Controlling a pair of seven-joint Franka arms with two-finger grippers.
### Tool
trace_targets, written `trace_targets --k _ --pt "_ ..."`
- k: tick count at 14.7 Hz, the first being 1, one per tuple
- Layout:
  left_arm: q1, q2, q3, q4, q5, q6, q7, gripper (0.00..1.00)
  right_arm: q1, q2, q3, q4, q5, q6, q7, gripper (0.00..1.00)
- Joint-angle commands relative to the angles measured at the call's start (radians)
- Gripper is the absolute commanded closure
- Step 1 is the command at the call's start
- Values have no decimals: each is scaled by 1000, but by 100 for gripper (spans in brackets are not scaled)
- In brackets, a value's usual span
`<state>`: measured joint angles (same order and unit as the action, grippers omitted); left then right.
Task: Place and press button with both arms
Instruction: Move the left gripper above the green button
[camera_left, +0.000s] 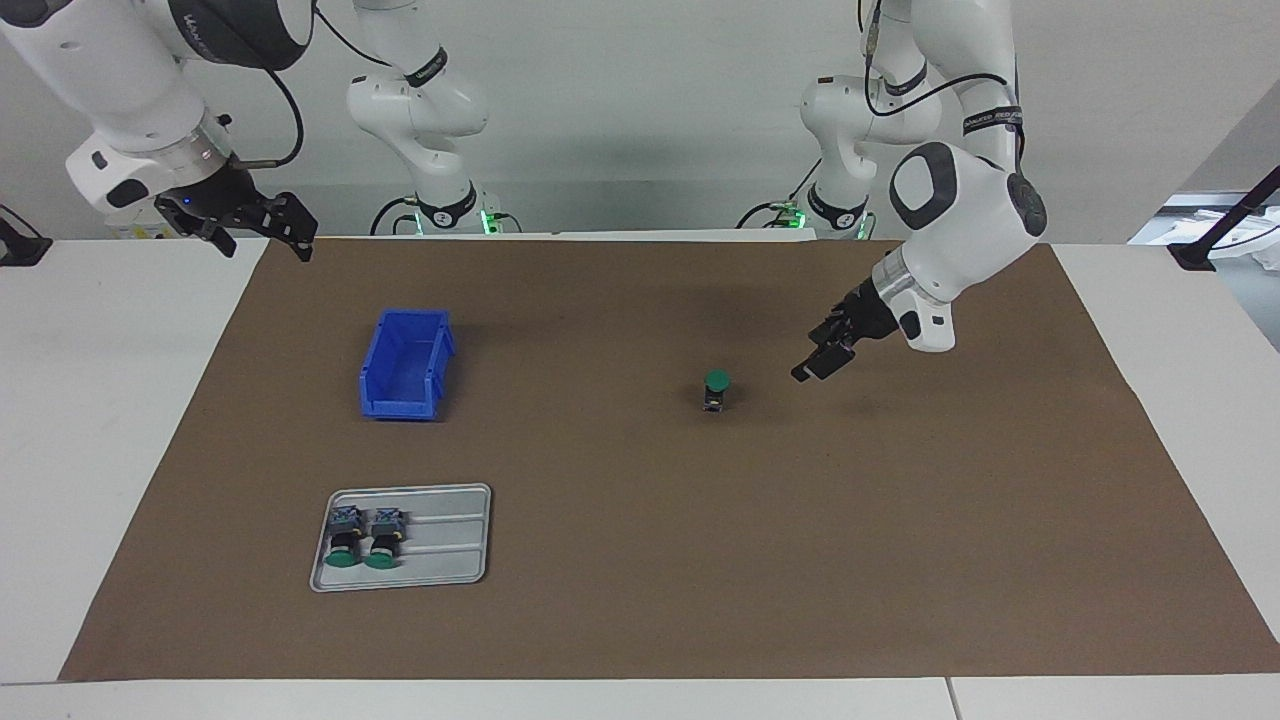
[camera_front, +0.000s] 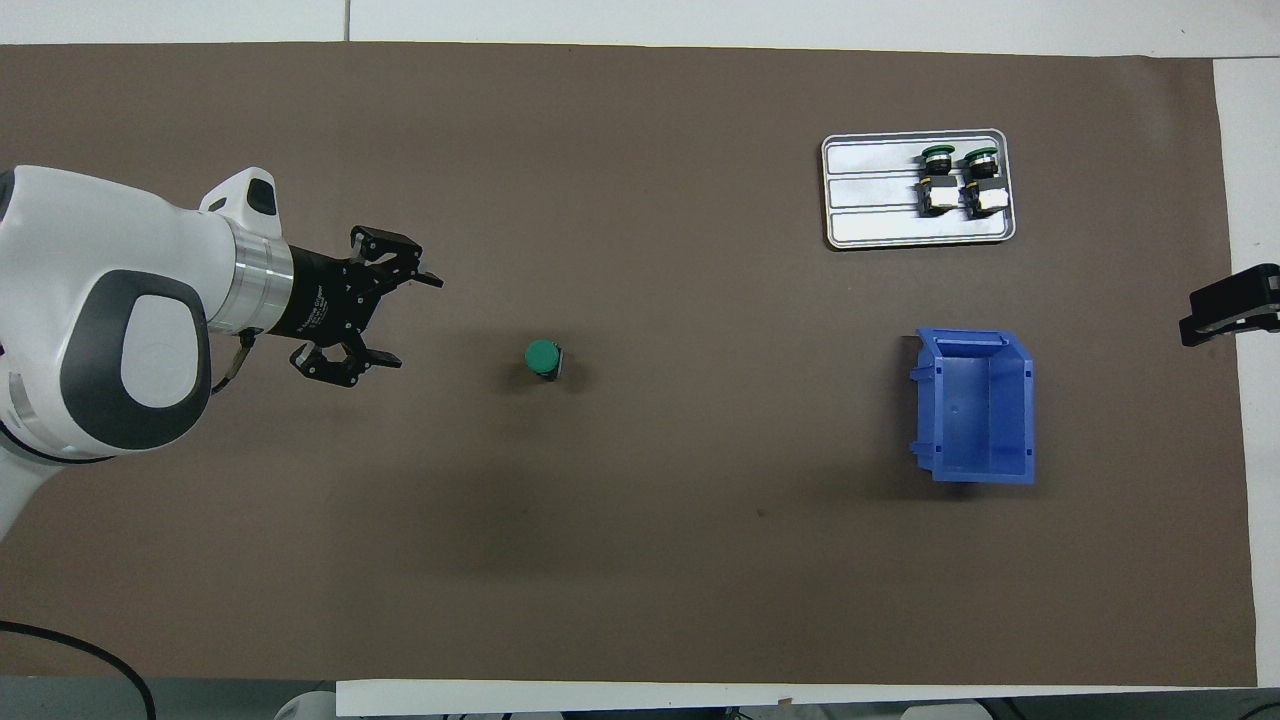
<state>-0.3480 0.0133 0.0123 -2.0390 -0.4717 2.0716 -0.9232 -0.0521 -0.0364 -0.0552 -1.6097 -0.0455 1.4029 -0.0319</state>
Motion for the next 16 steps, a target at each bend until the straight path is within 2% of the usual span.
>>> trace_targets --k 1,4,6,9,12,13,15,16 --pt "-60 11 3 42 166 -16 24 0 -3 -14 2 -10 -5 -1 -22 1" --pt "-89 13 1 60 322 -15 98 0 -3 -14 2 -10 -5 -1 -22 1" --pt "-98 22 1 75 383 -21 148 0 -3 -13 2 -10 -5 -1 -22 1" --pt "-108 31 -2 107 384 -50 216 5 -3 -13 2 -10 -5 -1 -22 1" --pt "-144 83 -2 152 386 -73 251 9 -3 -13 2 -10 -5 -1 -22 1" --pt "-149 105 -2 169 386 -74 254 15 -3 -13 2 -10 -5 -1 -22 1" --pt "-184 132 -2 216 381 -111 251 42 -3 -14 2 -10 -5 -1 -22 1" --pt "-198 146 -2 232 378 -135 247 61 -3 -13 2 -10 -5 -1 -22 1"
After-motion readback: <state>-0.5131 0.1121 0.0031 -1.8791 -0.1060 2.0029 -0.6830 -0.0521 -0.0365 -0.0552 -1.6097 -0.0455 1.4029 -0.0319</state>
